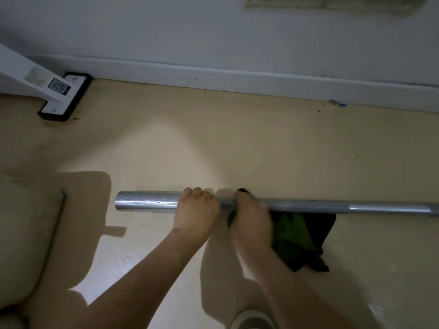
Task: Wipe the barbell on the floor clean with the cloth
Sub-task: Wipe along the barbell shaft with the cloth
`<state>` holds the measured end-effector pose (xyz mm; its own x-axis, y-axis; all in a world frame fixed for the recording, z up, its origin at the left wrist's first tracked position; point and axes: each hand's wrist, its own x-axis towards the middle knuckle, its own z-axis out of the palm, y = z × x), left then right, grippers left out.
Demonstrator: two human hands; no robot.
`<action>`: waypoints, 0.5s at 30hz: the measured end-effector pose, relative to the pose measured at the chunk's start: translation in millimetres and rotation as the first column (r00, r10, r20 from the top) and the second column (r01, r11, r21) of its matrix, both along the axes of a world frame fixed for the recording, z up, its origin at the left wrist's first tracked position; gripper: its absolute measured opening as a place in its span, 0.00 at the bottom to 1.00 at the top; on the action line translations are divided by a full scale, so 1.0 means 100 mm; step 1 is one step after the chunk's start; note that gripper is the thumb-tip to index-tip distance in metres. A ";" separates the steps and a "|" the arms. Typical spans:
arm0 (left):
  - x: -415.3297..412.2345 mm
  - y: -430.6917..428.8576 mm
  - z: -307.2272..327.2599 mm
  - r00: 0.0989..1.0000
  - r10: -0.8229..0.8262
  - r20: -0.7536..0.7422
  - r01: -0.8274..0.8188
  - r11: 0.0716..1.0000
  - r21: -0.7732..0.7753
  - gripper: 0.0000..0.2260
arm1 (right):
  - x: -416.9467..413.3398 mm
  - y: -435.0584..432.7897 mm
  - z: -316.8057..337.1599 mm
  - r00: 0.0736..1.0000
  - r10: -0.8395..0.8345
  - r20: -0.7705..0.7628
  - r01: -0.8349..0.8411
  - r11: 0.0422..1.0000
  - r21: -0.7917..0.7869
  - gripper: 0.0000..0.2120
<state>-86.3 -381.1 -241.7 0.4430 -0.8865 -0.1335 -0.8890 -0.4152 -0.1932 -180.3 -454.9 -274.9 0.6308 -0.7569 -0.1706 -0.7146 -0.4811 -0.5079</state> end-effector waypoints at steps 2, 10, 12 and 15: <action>0.03 -0.01 0.07 1.000 0.020 -0.020 -0.020 1.000 0.001 0.09 | 0.25 0.26 -0.02 0.975 0.211 0.069 -0.208 0.977 -0.043 0.15; 0.06 -0.02 -0.04 1.000 0.026 -0.003 -0.026 0.999 0.033 0.09 | -0.67 -0.56 -0.02 0.967 -0.246 -0.065 0.239 0.966 -0.101 0.20; 0.02 -0.05 -0.03 1.000 0.000 0.015 0.000 0.999 0.038 0.07 | -0.30 -0.31 -0.04 0.983 -0.174 -0.057 0.166 0.979 -0.122 0.18; 0.03 -0.07 -0.04 0.996 0.074 -0.048 -0.069 0.991 0.111 0.04 | 0.01 0.03 -0.03 0.985 0.174 0.017 -0.170 0.975 -0.143 0.22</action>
